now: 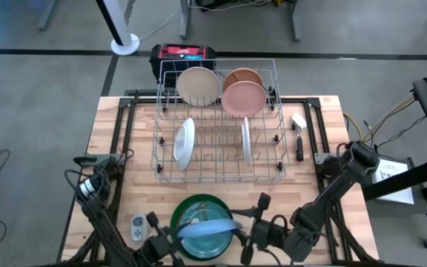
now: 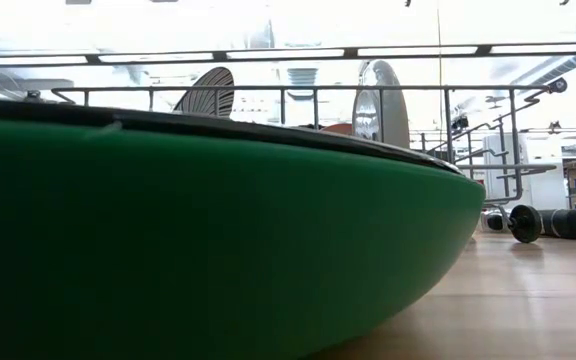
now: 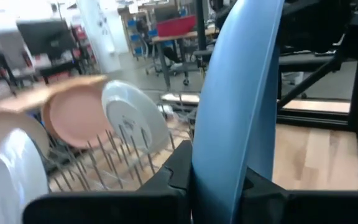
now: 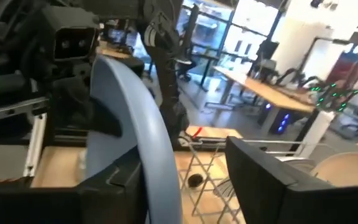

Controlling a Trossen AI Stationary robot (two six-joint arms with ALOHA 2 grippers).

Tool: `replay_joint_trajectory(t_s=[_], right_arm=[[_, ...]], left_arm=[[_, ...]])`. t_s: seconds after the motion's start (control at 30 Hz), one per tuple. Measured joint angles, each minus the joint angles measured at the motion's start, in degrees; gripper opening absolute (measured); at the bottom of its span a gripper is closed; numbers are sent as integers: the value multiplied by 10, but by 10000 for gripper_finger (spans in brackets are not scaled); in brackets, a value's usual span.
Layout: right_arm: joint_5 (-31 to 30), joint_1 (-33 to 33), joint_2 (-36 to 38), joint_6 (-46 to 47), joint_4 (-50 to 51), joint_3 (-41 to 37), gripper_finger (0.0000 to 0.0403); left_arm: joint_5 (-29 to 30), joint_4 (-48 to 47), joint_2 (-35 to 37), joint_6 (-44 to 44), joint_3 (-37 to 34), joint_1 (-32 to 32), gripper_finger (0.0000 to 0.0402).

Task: Sort dishes
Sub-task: Put the blue plate into the dish rack

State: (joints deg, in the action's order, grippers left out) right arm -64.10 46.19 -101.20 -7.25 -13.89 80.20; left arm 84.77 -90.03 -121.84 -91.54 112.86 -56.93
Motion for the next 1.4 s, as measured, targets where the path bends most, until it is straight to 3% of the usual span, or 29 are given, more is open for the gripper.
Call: replay_joint_trajectory(t_s=[0.23, 0.43, 0.63, 0.9, 1.1, 1.4], right_arm=[[86, -13, 35, 158, 142, 0, 215], [128, -29, 37, 171, 165, 0, 212], [131, -35, 37, 144, 166, 0, 164], [134, -40, 54, 121, 168, 0, 19], [139, -43, 74, 131, 174, 0, 21], [141, -47, 114, 127, 210, 0, 17]], left_arm=[[19, 0, 11, 80, 0, 1, 17], [31, 1, 11, 102, 0, 4, 18], [35, 3, 11, 101, 0, 4, 30], [36, 5, 11, 97, 0, 4, 78], [-20, 4, 18, 95, 0, 5, 136], [-36, 0, 19, 157, 0, -2, 206]])
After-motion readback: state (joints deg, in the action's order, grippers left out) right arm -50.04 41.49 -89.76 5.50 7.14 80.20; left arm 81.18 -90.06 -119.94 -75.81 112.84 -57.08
